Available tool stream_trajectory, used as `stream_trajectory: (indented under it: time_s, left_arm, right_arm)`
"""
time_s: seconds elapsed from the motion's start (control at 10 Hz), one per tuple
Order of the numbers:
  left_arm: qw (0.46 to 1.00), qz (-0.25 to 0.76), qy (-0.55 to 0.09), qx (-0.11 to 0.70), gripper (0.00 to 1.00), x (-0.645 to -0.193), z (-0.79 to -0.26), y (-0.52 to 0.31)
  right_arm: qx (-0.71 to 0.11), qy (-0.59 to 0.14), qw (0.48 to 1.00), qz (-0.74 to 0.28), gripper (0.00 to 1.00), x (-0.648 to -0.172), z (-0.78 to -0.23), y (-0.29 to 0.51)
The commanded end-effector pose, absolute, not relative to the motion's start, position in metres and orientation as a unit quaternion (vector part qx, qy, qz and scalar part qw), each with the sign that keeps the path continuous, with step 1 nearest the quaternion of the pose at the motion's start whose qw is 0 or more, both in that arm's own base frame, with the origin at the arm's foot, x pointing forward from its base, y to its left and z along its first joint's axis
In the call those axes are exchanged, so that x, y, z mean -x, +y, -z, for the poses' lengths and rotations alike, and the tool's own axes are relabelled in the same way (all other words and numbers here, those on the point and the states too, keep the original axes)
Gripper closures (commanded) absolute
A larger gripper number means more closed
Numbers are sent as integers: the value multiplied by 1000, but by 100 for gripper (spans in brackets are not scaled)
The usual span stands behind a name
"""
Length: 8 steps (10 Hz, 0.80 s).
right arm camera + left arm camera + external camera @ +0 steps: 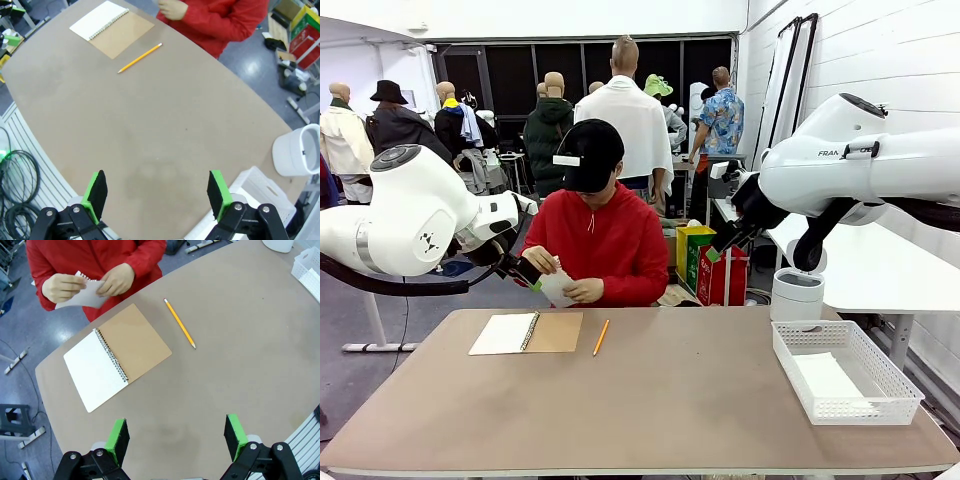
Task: Sort the paper based on its condition.
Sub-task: If a person hands you a paper, place it in the Organizing basket , and if it's crumpled, put it in the Trash can.
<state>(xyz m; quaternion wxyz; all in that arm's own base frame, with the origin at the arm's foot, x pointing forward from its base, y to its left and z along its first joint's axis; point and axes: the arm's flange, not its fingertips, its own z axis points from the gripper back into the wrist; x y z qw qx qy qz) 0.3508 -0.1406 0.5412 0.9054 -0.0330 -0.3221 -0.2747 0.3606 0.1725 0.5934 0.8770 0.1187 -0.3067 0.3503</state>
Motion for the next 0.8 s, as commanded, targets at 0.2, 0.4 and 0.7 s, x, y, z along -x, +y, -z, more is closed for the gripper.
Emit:
stream_trajectory:
  time_s: [0.2, 0.4, 0.7]
  left_arm:
    - [905, 274, -324, 33, 0, -351, -541, -140]
    - [905, 274, -324, 33, 0, -351, -541, -140]
    - [905, 274, -324, 33, 0, -351, -541, -140]
  right_arm:
    - [-116, -307, 877, -350, 0, -360, -594, 173]
    - [-116, -307, 877, -350, 0, -360, -594, 173]
    - [-116, -307, 877, -350, 0, -360, -594, 173]
